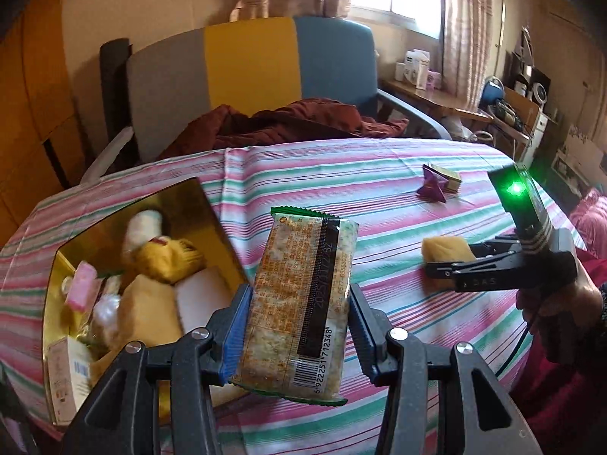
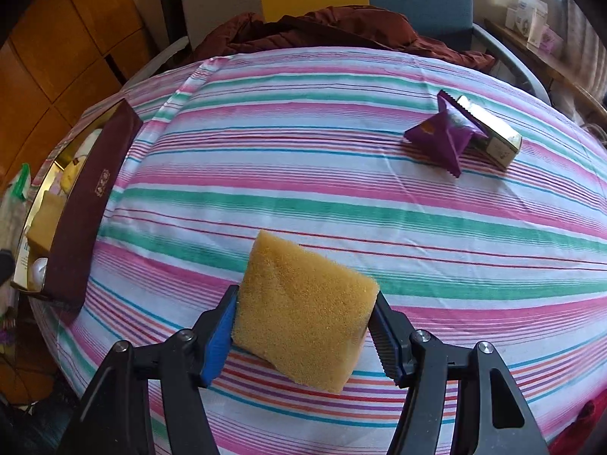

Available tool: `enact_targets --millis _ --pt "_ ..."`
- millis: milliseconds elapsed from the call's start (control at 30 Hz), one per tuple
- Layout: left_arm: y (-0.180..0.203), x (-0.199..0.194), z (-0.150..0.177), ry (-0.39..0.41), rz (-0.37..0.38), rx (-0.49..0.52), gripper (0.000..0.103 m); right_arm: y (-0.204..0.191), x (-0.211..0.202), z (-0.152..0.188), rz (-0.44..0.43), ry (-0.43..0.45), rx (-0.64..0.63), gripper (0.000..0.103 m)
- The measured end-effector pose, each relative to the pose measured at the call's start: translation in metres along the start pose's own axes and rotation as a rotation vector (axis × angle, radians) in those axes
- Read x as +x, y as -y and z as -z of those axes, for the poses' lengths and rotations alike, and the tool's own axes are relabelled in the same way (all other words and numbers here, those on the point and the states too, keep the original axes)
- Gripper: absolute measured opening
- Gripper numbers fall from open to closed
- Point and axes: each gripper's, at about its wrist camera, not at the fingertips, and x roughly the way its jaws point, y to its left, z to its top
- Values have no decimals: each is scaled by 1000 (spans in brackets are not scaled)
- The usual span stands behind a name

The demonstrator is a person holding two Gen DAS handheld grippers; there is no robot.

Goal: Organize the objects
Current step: 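Carry the cracker packet and yellow sponge over the gold tray with both tools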

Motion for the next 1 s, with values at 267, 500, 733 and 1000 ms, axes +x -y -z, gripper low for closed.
enact_targets --millis 267,500,733,1000 --pt "-72 -24 19 8 -47 -153 49 -24 -4 -1 -8 -16 -24 65" --pt "-138 -48 45 27 -133 -305 49 -101 -37 -17 -158 88 -82 65" --pt "-181 -69 62 59 -158 -417 49 -191 -53 -20 -292 135 -201 65" --pt "-203 -65 57 63 -155 -451 50 -239 -40 -26 -307 124 -260 65"
